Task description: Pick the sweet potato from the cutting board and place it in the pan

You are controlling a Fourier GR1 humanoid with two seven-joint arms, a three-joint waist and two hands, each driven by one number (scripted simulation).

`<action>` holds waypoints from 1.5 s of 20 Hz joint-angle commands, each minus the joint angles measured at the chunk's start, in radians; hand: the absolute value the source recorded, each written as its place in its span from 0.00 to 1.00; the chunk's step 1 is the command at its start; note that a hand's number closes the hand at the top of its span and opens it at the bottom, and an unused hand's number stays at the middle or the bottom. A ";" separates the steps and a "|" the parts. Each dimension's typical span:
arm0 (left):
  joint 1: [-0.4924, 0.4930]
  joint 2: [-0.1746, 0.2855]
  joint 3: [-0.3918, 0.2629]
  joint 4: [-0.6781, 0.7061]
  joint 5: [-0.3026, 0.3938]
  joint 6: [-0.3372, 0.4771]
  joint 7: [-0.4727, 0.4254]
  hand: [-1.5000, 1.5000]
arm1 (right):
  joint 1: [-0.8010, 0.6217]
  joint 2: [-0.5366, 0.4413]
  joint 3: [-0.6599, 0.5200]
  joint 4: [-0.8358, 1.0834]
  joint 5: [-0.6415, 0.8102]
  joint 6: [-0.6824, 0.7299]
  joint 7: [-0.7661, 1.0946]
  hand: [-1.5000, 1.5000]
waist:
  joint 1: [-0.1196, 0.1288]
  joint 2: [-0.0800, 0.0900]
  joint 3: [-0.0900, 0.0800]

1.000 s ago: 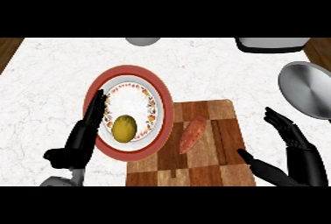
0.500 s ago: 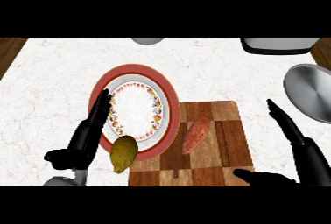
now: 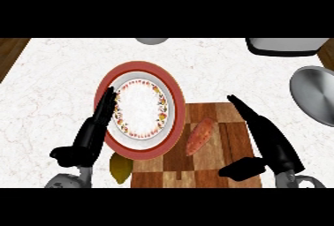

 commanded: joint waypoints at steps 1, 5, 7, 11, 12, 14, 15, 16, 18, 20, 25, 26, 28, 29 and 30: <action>0.005 -0.019 -0.004 0.016 -0.011 0.004 -0.015 0.50 | -0.125 0.038 0.087 0.167 0.048 0.085 0.076 0.00 | 0.005 0.002 0.001; 0.036 -0.009 -0.003 -0.041 -0.029 0.000 0.030 0.50 | -0.193 0.087 0.084 0.165 0.060 0.173 0.200 0.00 | -0.011 -0.003 0.001; 0.053 -0.038 0.003 0.000 -0.039 -0.003 -0.046 0.50 | -0.186 0.158 0.127 0.324 0.142 0.082 0.103 0.00 | -0.011 -0.001 0.001; -0.021 -0.023 0.095 0.051 -0.031 -0.064 -0.002 0.50 | -0.057 0.165 0.139 0.179 0.176 0.122 0.140 0.00 | -0.020 -0.003 0.001; 0.101 -0.056 0.019 -0.037 -0.076 -0.025 -0.033 0.50 | -0.131 0.191 0.097 0.192 0.163 0.148 0.160 0.00 | -0.016 -0.003 0.001; 0.045 -0.048 0.062 -0.052 -0.055 -0.055 0.047 0.50 | -0.082 0.159 0.065 0.167 0.146 0.202 0.144 0.00 | -0.019 -0.003 0.002; 0.061 -0.071 0.051 0.053 -0.071 -0.075 -0.070 0.50 | -0.126 0.196 0.058 0.211 0.174 0.169 0.154 0.00 | -0.018 -0.003 0.001; 0.102 -0.048 0.075 -0.024 -0.054 -0.090 -0.037 0.50 | -0.094 0.200 0.064 0.257 0.201 0.141 0.089 0.00 | -0.017 -0.003 0.002; 0.047 -0.053 0.091 -0.058 -0.056 -0.080 0.032 0.50 | -0.116 0.221 0.037 0.307 0.215 0.107 0.064 0.00 | -0.017 -0.003 0.002; 0.080 -0.062 0.072 -0.141 -0.069 -0.064 0.079 0.50 | -0.088 0.234 0.066 0.322 0.262 0.067 0.040 0.00 | -0.016 -0.003 0.002; 0.060 -0.064 0.125 -0.034 -0.073 -0.130 0.004 0.50 | -0.127 0.257 -0.012 0.386 0.257 0.072 -0.026 0.00 | -0.016 -0.003 0.002; 0.045 -0.115 0.090 0.003 -0.109 -0.088 -0.002 0.50 | -0.119 0.244 -0.018 0.435 0.265 0.057 -0.082 0.00 | -0.017 -0.002 0.002; 0.069 -0.120 0.103 0.015 -0.117 -0.097 -0.030 0.50 | -0.123 0.256 -0.029 0.424 0.266 0.098 -0.049 0.00 | -0.017 -0.002 0.002; 0.075 -0.125 0.076 -0.050 -0.138 -0.086 0.017 0.50 | -0.155 0.288 -0.036 0.453 0.269 0.095 -0.027 0.00 | -0.016 -0.003 0.002; 0.084 -0.105 0.087 -0.039 -0.125 -0.103 0.003 0.50 | -0.226 0.305 -0.058 0.580 0.274 0.058 -0.060 0.00 | -0.012 -0.002 0.002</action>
